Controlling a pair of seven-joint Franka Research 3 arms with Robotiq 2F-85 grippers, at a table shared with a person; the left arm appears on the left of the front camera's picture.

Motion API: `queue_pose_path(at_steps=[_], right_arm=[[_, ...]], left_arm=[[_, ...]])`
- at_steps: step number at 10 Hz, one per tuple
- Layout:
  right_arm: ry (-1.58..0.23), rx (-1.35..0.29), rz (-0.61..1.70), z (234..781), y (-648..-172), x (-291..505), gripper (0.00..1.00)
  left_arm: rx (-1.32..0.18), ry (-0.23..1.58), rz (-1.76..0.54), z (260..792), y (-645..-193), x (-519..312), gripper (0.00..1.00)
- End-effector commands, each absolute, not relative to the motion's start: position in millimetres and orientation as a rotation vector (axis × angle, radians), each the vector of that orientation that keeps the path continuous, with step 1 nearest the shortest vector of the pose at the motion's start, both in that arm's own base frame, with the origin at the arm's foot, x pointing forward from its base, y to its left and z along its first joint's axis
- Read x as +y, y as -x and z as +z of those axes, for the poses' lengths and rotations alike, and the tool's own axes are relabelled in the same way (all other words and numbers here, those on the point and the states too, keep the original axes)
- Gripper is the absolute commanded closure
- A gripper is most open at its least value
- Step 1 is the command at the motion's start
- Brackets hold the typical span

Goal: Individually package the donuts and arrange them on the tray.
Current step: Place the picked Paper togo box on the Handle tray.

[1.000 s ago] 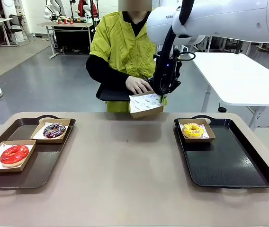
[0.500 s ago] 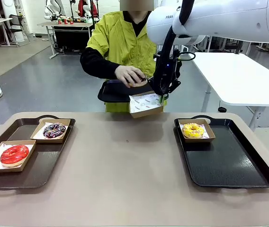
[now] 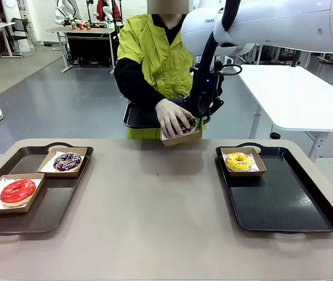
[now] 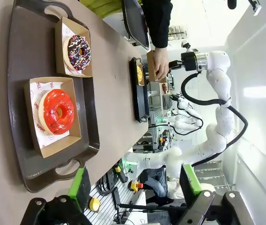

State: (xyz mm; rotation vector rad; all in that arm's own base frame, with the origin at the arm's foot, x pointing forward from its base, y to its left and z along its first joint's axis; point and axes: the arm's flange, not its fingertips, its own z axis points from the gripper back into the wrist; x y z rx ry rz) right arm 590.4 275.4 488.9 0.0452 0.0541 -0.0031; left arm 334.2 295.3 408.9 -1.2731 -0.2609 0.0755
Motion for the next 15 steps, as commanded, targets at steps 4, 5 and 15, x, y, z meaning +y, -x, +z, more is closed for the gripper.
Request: queue_pose_path(at_steps=[4,5,15], right_arm=[[-0.046,0.055,-0.009,490,-589,273,1.0],[-0.046,0.055,-0.009,490,-589,273,1.0],[-0.035,0.031,0.103,534,-418,108,0.99]], left_arm=[[-0.274,1.262,0.08,412,-332,295,0.0],[-0.274,1.262,0.08,412,-332,295,0.0],[-0.274,1.262,0.08,412,-332,295,0.0]])
